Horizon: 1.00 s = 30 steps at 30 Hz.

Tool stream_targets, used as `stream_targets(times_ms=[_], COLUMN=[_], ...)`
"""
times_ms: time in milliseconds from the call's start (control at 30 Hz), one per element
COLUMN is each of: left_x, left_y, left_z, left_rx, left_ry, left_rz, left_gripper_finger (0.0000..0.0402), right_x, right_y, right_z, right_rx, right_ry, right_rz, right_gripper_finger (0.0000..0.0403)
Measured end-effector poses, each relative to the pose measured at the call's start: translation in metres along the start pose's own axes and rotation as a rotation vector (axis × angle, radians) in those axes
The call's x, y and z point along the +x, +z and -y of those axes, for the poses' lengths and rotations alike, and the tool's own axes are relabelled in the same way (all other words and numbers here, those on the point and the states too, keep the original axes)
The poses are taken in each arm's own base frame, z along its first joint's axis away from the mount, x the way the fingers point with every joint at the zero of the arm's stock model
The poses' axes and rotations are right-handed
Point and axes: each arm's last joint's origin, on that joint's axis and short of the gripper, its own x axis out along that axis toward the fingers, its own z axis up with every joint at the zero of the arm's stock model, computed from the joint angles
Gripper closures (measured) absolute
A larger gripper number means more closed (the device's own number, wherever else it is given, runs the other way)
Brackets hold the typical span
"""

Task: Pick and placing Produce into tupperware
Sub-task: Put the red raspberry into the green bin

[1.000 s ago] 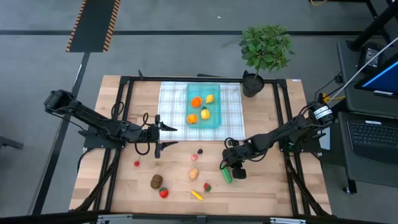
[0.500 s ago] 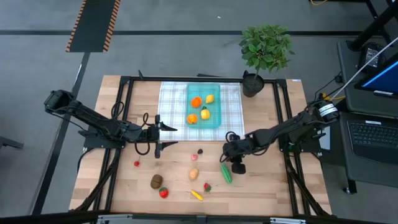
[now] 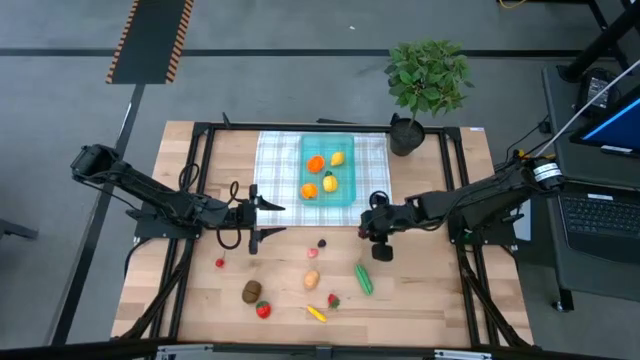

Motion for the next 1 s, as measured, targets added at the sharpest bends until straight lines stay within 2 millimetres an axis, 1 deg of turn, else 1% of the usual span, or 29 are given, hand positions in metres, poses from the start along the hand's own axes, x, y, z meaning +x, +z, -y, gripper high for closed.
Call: stream_targets(times_ms=[167, 267, 467, 667, 833, 1000], left_x=[0.000, 0.000, 0.000, 0.000, 0.000, 0.001], left_y=[0.000, 0.000, 0.000, 0.000, 0.000, 0.000], left_z=[0.000, 0.000, 0.000, -0.001, -0.001, -0.001], left_rx=[0.000, 0.001, 0.001, 0.000, 0.000, 0.000], left_ry=[0.000, 0.000, 0.001, 0.006, 0.006, 0.008], left_rz=[0.000, -0.001, -0.001, 0.000, 0.001, 0.001], left_gripper_finger=[0.0154, 0.0154, 0.0154, 0.0154, 0.0154, 0.0154], right_x=[-0.019, -0.024, -0.029, -0.033, -0.033, -0.035], right_y=[0.004, -0.005, -0.028, -0.041, -0.047, -0.049], right_z=[0.011, 0.017, 0.023, 0.026, 0.026, 0.024], right_rx=[0.010, 0.023, 0.044, 0.009, 0.013, -0.013], right_ry=[-0.020, -0.031, -0.028, -0.040, -0.016, 0.069], right_rz=[0.080, 0.138, 0.333, 0.524, 0.642, 0.708], right_gripper_finger=[0.0312, 0.0312, 0.0312, 0.0312, 0.0312, 0.0311])
